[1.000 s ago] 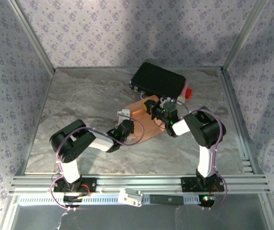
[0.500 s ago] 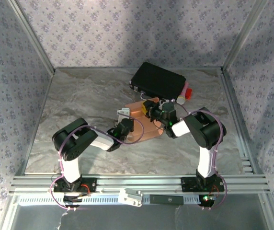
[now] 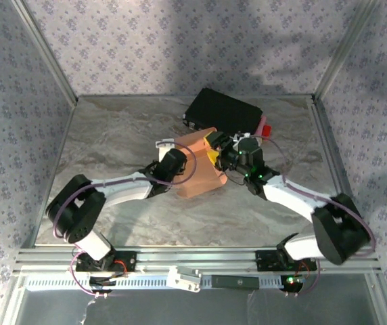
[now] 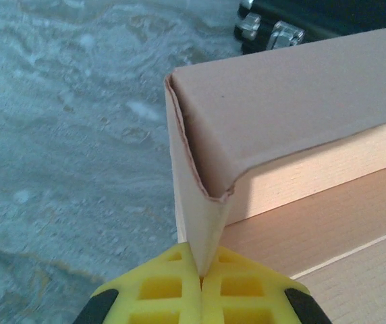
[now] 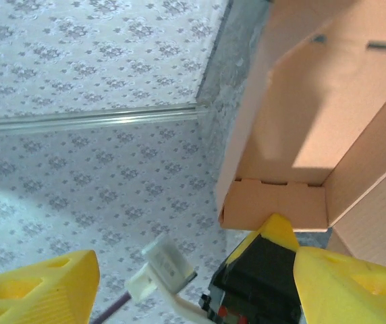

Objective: Fold the paper box

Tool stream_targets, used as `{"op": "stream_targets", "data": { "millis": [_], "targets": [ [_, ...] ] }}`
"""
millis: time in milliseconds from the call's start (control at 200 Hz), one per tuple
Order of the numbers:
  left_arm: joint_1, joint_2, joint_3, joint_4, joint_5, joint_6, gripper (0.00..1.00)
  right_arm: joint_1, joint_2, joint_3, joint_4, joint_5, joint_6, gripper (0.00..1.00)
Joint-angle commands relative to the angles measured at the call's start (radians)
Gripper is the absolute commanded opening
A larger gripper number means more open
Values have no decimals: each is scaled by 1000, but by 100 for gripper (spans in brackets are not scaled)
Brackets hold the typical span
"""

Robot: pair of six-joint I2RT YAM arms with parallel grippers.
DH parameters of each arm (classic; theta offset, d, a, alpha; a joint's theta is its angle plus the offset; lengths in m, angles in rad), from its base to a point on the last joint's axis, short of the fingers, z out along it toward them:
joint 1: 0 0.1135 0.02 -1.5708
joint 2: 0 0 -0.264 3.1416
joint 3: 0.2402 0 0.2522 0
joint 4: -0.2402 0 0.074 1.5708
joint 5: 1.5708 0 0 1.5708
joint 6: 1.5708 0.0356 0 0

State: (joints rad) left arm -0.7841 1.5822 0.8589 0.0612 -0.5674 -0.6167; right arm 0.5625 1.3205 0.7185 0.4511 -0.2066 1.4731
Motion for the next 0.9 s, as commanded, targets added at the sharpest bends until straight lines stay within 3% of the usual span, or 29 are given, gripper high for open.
{"op": "stream_targets", "data": {
  "millis": [0, 195, 335, 520, 894],
  "targets": [
    [35, -66, 95, -348, 90, -99, 0, -10, -89, 81, -374, 84, -167, 78],
    [113, -147, 145, -551, 282, -115, 0, -42, -128, 209, -649, 81, -318, 76],
    [140, -198, 141, -618, 346, -113, 0, -22, -132, 251, -724, 110, -369, 75],
    [151, -236, 166, -721, 354, -125, 0, 31, -98, 313, -796, 154, -406, 74],
    [143, -319, 124, -771, 356, -125, 0, 126, 93, 482, -827, 179, -449, 67]
  ]
}}
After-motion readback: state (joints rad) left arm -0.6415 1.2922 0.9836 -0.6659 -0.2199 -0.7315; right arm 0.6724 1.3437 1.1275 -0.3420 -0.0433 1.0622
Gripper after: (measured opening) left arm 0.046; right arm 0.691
